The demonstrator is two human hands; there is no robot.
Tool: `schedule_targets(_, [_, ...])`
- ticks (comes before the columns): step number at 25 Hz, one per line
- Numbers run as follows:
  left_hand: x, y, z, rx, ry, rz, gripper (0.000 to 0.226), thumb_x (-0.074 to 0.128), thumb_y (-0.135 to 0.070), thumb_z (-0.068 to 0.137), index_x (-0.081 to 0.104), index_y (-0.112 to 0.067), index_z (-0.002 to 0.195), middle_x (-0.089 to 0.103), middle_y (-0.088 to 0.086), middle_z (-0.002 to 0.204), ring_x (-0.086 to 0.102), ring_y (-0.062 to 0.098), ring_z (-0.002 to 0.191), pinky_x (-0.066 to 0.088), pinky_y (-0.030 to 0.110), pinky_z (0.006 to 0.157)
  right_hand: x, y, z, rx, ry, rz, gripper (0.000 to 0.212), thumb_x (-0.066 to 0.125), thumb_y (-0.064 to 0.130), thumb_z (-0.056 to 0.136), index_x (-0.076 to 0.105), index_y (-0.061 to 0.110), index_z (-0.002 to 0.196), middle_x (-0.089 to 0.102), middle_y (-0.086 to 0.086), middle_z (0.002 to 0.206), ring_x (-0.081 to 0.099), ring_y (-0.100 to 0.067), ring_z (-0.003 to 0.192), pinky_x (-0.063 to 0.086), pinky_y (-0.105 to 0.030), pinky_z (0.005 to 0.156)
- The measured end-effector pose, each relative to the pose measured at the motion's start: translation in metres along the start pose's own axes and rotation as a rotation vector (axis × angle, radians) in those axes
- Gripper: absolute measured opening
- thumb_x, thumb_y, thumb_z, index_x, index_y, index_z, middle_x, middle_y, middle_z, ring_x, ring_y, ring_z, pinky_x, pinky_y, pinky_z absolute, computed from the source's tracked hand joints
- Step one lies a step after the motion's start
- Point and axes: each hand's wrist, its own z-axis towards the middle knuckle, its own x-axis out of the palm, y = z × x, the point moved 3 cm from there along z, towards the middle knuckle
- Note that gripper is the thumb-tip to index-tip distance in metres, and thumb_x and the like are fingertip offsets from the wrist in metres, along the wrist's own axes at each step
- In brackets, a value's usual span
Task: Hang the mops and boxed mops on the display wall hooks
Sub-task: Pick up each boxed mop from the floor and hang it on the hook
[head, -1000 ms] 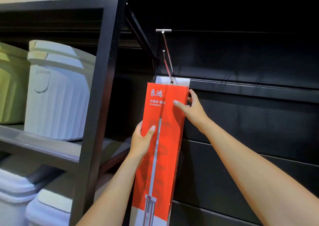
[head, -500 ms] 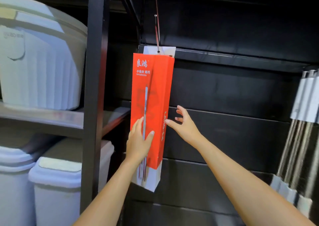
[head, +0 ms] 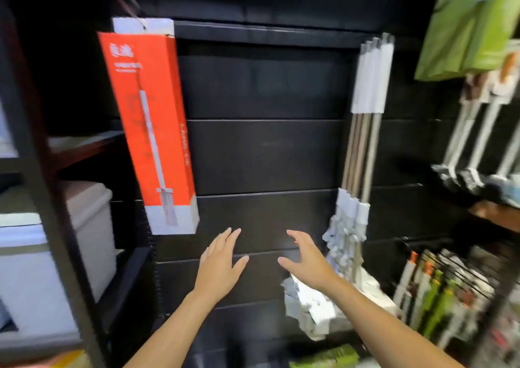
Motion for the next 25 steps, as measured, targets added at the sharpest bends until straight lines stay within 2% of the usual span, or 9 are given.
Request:
schedule_targets(5, [0.113, -0.128, -0.059, 0.216, 0.205, 0.092, 0.071, 0.060, -0.052, 0.098, 0.031, -0.033, 0.161, 0.029, -0.003, 0.170, 0.028, 0.023, 0.158, 0.032, 0.051, 0.124, -0.088, -0.127, -0.139, 0.194, -0.076, -0.135, 0.073, 0.072, 0.042, 0.089, 0.041, 0.021, 0.151, 0.042, 0.000, 0.153, 0.043, -0.020, 0.141, 0.034, -0.028, 0.113])
schedule_targets(10, [0.219, -0.276, -0.118, 0.476, 0.364, 0.155, 0.072, 0.063, -0.054, 0.094, 0.039, -0.030, 0.158, 0.038, 0.002, 0.166, 0.036, 0.030, 0.154, 0.036, 0.056, 0.119, -0.185, -0.238, -0.299, 0.467, -0.189, -0.312, 0.080, 0.061, 0.052, 0.095, 0.026, 0.023, 0.160, 0.032, 0.002, 0.161, 0.037, -0.022, 0.147, 0.041, -0.039, 0.115])
schedule_targets(14, [0.290, -0.402, -0.159, 0.713, 0.457, 0.165, 0.074, 0.062, -0.060, 0.093, 0.041, -0.030, 0.158, 0.042, 0.001, 0.164, 0.039, 0.029, 0.153, 0.039, 0.056, 0.118, -0.259, -0.296, -0.419, 0.730, -0.347, -0.394, 0.078, 0.061, 0.046, 0.095, 0.025, 0.023, 0.160, 0.032, -0.001, 0.162, 0.041, -0.024, 0.143, 0.046, -0.038, 0.109])
schedule_targets(16, [0.323, -0.462, -0.177, 0.808, 0.511, 0.131, 0.075, 0.061, -0.060, 0.094, 0.038, -0.032, 0.160, 0.038, 0.000, 0.167, 0.034, 0.027, 0.155, 0.035, 0.055, 0.121, -0.291, -0.319, -0.473, 0.853, -0.400, -0.429, 0.078, 0.060, 0.045, 0.095, 0.026, 0.021, 0.161, 0.030, -0.003, 0.164, 0.035, -0.024, 0.149, 0.041, -0.039, 0.114])
schedule_targets(19, [0.380, -0.548, -0.206, 0.946, 0.605, 0.086, 0.076, 0.057, -0.060, 0.098, 0.030, -0.032, 0.163, 0.029, 0.000, 0.171, 0.024, 0.027, 0.160, 0.027, 0.055, 0.125, -0.334, -0.356, -0.550, 1.031, -0.482, -0.438, 0.077, 0.060, 0.049, 0.094, 0.029, 0.023, 0.159, 0.029, -0.003, 0.165, 0.034, -0.025, 0.150, 0.043, -0.043, 0.114])
schedule_targets(22, [0.437, -0.631, -0.228, 1.070, 0.664, 0.052, 0.077, 0.066, -0.059, 0.093, 0.041, -0.029, 0.159, 0.041, 0.003, 0.165, 0.036, 0.030, 0.154, 0.037, 0.057, 0.118, -0.376, -0.395, -0.611, 1.178, -0.537, -0.437, 0.076, 0.060, 0.050, 0.093, 0.031, 0.024, 0.158, 0.031, -0.002, 0.164, 0.036, -0.026, 0.148, 0.045, -0.044, 0.112])
schedule_targets(25, [0.490, -0.711, -0.241, 1.183, 0.698, 0.014, 0.076, 0.065, -0.057, 0.094, 0.038, -0.029, 0.160, 0.038, 0.002, 0.167, 0.034, 0.029, 0.155, 0.034, 0.056, 0.120, -0.427, -0.432, -0.651, 1.283, -0.604, -0.467, 0.075, 0.062, 0.048, 0.093, 0.033, 0.021, 0.157, 0.032, -0.003, 0.163, 0.038, -0.025, 0.147, 0.044, -0.043, 0.113])
